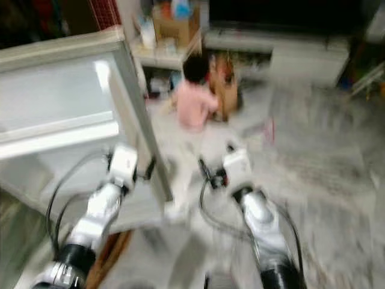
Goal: Restocking fridge
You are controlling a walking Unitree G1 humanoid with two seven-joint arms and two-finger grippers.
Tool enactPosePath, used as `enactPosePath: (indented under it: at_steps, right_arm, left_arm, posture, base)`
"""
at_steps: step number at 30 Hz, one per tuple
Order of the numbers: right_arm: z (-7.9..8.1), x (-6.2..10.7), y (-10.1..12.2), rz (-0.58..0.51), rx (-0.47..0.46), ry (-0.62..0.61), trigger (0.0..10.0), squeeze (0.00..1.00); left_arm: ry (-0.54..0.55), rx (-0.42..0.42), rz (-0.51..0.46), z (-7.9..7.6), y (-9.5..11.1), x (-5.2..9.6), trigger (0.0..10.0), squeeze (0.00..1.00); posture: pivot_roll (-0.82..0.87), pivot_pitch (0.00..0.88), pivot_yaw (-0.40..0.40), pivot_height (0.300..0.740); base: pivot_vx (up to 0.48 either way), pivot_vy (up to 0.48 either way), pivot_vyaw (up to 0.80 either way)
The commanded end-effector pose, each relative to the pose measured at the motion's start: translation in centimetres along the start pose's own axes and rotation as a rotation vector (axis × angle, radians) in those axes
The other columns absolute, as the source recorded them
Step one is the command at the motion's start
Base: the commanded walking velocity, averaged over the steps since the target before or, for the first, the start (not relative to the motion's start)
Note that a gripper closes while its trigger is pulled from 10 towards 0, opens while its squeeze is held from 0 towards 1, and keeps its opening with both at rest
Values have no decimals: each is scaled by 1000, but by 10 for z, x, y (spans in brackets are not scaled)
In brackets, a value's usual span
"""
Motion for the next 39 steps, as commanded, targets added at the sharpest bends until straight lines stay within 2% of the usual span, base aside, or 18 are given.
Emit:
enactPosePath:
  at_steps: [1, 2, 6, 12, 16, 26, 33, 39]
  right_arm:
    - [11, -4, 3, -25, 1, 28, 10000, 0]
    - [11, -4, 4, -35, 2, 22, 10000, 0]
    - [13, -6, 6, -48, 6, 16, 10000, 0]
    - [13, -6, 6, -51, 17, 2, 10000, 0]
    - [10, -5, 3, -35, 16, -30, 10000, 0]
    - [10, -3, 3, -34, 21, -43, 10000, 0]
    - [12, -1, 4, -30, 23, -39, 10000, 0]
    - [11, -1, 3, -27, 14, -55, 10000, 0]
  left_arm:
    - [42, -3, 6, 13, -4, 7, 10000, 0]
    - [58, 12, -5, 15, -5, 14, 10000, 0]
    - [87, 15, -31, 18, -5, 26, 10000, 0]
    - [74, -31, -51, 16, -1, 34, 10000, 0]
    - [60, -33, -56, 15, -1, 34, 10000, 0]
    - [64, -26, -71, 18, 8, 33, 10000, 0]
    - [61, -15, -69, 16, 8, 38, 10000, 0]
    - [35, -2, -73, 12, 10, 35, 10000, 0]
  posture:
    - [-68, 0, 55, 740]
    - [-63, 0, 53, 740]
    - [-54, 0, 47, 740]
    - [-54, 0, 47, 740]
    - [-54, 0, 47, 740]
    - [-56, 0, 59, 740]
    - [-68, 0, 59, 740]
    - [-71, 0, 65, 740]
  base:
    - [0, 0, 0]
    - [0, 0, 0]
    - [0, 0, 0]
    - [0, 0, 0]
    - [0, 0, -228]
    - [0, -124, -795]
    - [0, -147, -800]
    - [0, 0, -800]
Point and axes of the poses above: a point about 5 cm out from each wrist's last joint towards the gripper, its own x axis pointing back from the gripper into the wrist, its own y axis along the axis of the wrist's last joint, z = x × y, the point moved 2 cm from there along -x, pointing out of the wrist towards the gripper, and after that the axes turned 14 degrees about -x, right-handed, at the moved point
